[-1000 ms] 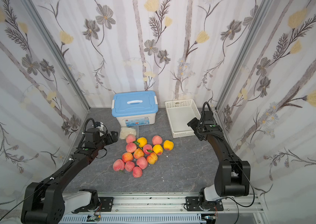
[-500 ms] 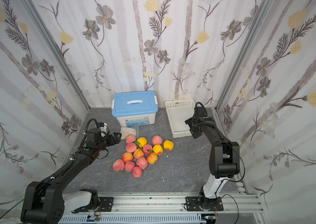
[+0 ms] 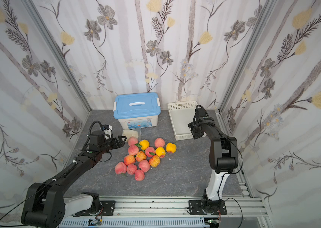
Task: Put the peaches into the basket
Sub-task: Pick up the basket from the center of the board.
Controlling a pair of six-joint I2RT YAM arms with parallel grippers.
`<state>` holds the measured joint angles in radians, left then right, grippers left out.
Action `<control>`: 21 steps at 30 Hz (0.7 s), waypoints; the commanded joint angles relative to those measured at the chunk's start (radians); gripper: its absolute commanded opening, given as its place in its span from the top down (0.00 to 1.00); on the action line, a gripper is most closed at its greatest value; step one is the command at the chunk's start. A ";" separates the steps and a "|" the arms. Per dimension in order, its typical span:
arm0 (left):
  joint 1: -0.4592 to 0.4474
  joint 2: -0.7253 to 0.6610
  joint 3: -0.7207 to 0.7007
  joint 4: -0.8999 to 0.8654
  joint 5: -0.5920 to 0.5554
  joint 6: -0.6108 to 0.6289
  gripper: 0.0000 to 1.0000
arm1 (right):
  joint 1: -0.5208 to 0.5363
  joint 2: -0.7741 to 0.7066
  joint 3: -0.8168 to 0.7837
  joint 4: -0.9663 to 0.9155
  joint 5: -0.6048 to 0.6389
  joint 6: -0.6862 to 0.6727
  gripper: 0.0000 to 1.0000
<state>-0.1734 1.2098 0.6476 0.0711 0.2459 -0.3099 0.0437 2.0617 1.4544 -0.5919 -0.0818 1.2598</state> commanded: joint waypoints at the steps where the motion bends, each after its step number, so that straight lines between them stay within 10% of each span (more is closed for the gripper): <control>1: 0.000 -0.016 -0.009 0.029 -0.029 0.013 0.00 | 0.000 0.016 0.009 0.012 0.027 0.042 0.33; 21: -0.002 -0.024 -0.005 0.003 -0.040 0.020 0.00 | 0.001 0.059 -0.020 0.031 0.062 0.065 0.61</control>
<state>-0.1761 1.1900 0.6376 0.0704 0.2131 -0.3061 0.0437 2.1212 1.4406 -0.5888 -0.0513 1.3006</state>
